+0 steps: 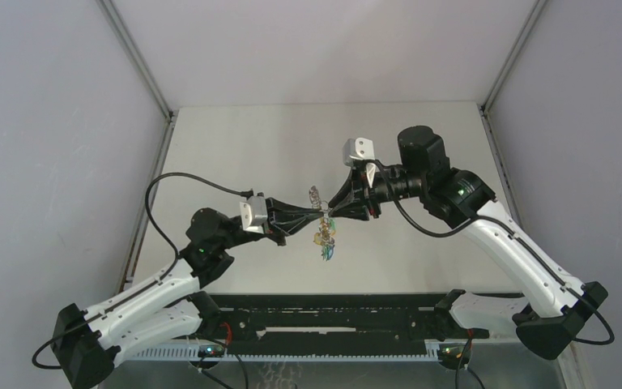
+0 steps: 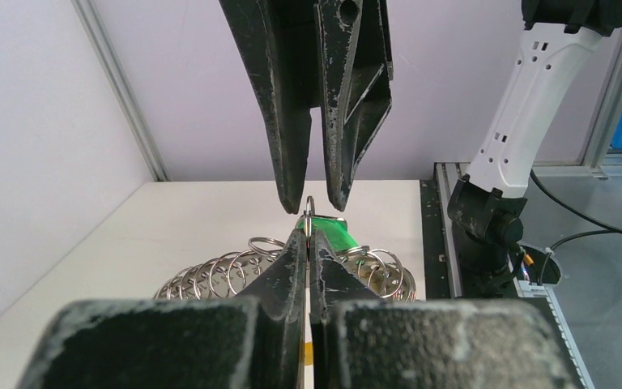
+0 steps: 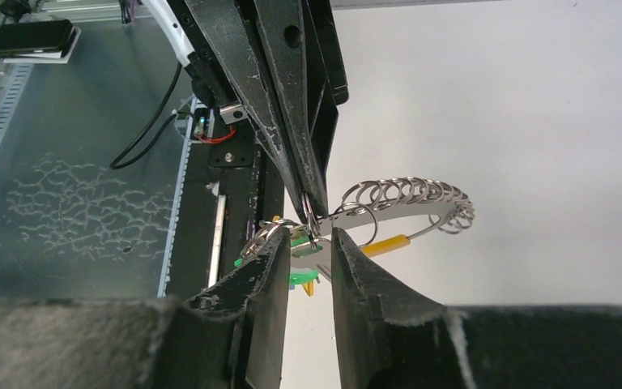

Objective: Put the keys on the keyring

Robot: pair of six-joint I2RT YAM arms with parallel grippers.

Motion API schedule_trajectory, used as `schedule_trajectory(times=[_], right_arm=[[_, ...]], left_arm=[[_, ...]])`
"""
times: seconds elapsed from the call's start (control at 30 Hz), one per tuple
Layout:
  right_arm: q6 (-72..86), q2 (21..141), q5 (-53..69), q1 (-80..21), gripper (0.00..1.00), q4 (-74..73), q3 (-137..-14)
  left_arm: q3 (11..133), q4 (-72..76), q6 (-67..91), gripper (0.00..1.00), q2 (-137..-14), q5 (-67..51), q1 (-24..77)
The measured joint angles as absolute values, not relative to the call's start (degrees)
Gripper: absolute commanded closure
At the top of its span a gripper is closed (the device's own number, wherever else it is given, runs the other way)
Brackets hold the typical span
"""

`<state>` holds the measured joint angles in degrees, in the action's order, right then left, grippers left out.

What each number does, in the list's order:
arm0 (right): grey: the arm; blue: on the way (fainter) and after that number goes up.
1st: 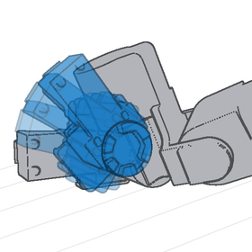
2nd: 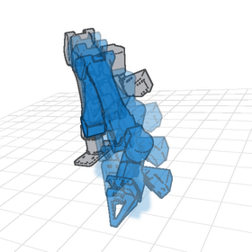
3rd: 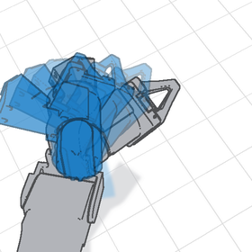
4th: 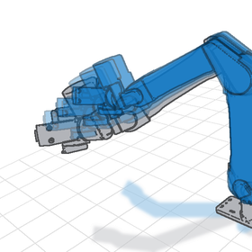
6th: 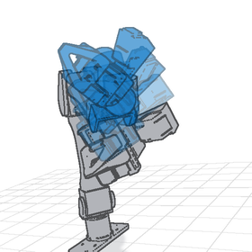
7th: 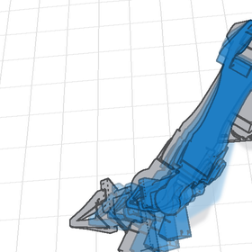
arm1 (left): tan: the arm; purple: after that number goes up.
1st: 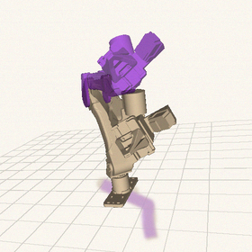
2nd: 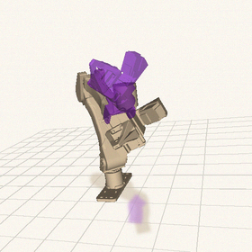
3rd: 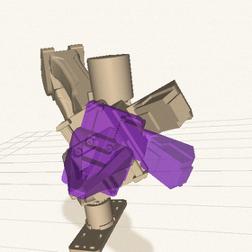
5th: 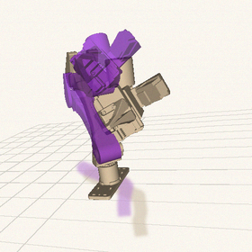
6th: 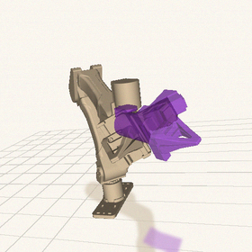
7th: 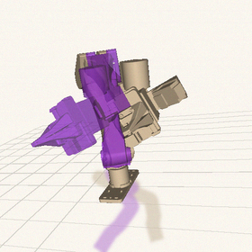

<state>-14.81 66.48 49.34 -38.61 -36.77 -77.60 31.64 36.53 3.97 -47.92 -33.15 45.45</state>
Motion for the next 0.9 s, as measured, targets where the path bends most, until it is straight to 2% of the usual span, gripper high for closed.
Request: schedule_trajectory(times=[0.17,0.3,0.9], right_arm=[[-14.31,66.76,50.28,-38.61,0.86,-36.47,-77.60],[-14.09,67.09,50.35,-38.59,1.00,-36.10,-77.58],[-13.69,67.94,50.72,-37.78,1.00,-37.71,-78.32]], left_arm=[[31.64,37.19,3.99,1.00,-47.92,-33.17,45.45],[31.64,37.19,4.03,1.00,-47.92,-33.17,45.45],[29.74,40.14,5.10,1.00,-46.22,-31.05,45.45]])
